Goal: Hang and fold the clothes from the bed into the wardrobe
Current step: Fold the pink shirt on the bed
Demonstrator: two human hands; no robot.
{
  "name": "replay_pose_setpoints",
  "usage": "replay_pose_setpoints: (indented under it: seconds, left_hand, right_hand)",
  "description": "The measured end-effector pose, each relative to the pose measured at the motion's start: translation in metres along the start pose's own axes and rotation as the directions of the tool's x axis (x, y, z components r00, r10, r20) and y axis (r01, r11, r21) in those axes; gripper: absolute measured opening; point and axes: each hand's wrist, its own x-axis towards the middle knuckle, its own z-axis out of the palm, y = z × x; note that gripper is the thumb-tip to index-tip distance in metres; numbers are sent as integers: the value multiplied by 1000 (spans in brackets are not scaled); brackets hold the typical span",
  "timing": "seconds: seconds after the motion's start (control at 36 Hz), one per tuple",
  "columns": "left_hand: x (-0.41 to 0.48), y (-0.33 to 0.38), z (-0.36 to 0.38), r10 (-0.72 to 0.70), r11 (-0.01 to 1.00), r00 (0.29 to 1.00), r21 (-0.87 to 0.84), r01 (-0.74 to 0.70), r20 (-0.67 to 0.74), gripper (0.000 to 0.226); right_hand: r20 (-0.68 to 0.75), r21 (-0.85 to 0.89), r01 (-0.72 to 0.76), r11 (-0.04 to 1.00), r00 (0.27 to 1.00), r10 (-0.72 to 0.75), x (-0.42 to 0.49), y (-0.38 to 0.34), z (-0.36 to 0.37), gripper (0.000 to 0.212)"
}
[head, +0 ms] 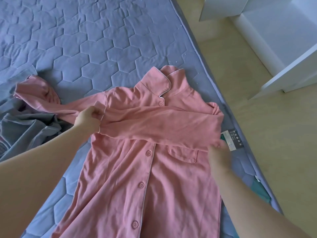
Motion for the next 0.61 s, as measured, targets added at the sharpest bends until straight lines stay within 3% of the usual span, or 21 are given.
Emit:
replay_pose_setpoints:
  seconds: [0.11, 0.19, 0.25, 0.31, 0.33, 0.42, 0.53, 0.61]
  left_hand:
    - [5, -7, 7, 4, 999, 1000, 37, -3, -12, 62]
    - [2, -17, 7, -60, 998, 989, 0, 61, -133, 50]
    - [5, -25, 7, -261, 965, 932, -62, 254, -250, 57]
    - [8, -30, 3, -513, 857, 813, -228, 463, -277, 57]
    - [9, -32, -1, -594, 789, 772, -348, 506, -224, 52]
    - [15, -38, -9, -629, 641, 777, -562, 523, 6, 5]
    - [28, -43, -23, -613, 435, 753, -694, 573, 238, 22]
    - [40, -41, -38, -539, 379, 767, -712, 591, 348, 14]
  right_hand:
    - [124, -117, 171, 978, 980, -156, -11, -17, 23, 39]
    - [336, -151, 266, 952, 920, -204, -20, -19, 44, 45]
    - [403, -230, 308, 923, 894, -198, -24, -17, 57, 51]
    - [452, -346, 342, 873, 877, -164, -25, -15, 69, 55]
    - [472, -384, 343, 857, 871, -137, -26, -14, 74, 57]
    - [514, -433, 306, 848, 857, -47, -24, -12, 82, 68]
    - [501, -412, 251, 876, 866, -13, -18, -10, 90, 76]
    - [488, -430, 241, 870, 873, 0, -17, -8, 95, 77]
